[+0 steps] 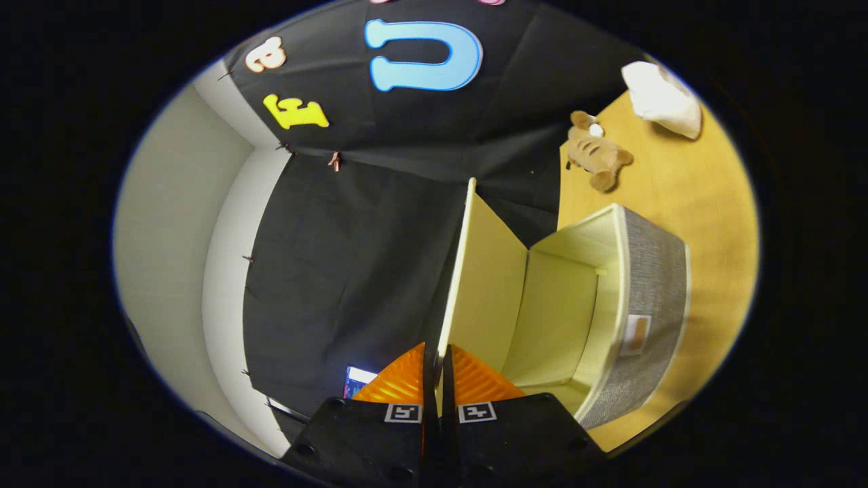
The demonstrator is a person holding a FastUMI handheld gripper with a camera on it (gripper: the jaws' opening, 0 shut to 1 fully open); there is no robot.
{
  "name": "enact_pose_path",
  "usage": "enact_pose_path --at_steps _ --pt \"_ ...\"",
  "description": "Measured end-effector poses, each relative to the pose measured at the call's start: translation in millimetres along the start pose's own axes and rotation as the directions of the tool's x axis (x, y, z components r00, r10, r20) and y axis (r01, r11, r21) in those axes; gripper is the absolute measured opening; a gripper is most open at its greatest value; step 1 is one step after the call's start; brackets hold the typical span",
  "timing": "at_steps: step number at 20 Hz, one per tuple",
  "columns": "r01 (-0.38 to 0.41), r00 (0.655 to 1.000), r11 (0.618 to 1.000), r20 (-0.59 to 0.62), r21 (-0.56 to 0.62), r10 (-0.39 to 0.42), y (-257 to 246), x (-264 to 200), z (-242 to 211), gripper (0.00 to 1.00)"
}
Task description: Open the storage box then place both shoes into the box .Put the left shoe in first, then the right shoe, with the right side of both shoes facing outward in a uniform manner.
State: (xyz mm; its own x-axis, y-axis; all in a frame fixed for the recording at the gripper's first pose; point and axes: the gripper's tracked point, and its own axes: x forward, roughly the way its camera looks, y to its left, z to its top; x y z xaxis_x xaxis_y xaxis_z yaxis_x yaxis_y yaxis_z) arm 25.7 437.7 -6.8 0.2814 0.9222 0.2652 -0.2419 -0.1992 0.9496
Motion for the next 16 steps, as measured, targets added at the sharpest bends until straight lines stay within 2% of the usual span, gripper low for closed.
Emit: enact_pose_path --at_steps 4,8,13,15,16 --pt "0.031 0.999 0.994 -0.009 -0.107 -0.032 28.6 43.3 -12.8 0.05" --pt "0.048 0.997 0.972 -0.040 -0.231 -0.059 48.2 89.1 -32.2 0.07" --pt "0.075 0.994 0.957 -0.055 -0.280 -0.094 53.0 131.3 -51.0 0.13" --pt "0.101 0.991 0.946 -0.058 -0.308 -0.125 46.3 141.1 -56.0 0.20" --pt "0.105 0.990 0.944 -0.061 -0.313 -0.131 45.1 143.3 -59.1 0.30"
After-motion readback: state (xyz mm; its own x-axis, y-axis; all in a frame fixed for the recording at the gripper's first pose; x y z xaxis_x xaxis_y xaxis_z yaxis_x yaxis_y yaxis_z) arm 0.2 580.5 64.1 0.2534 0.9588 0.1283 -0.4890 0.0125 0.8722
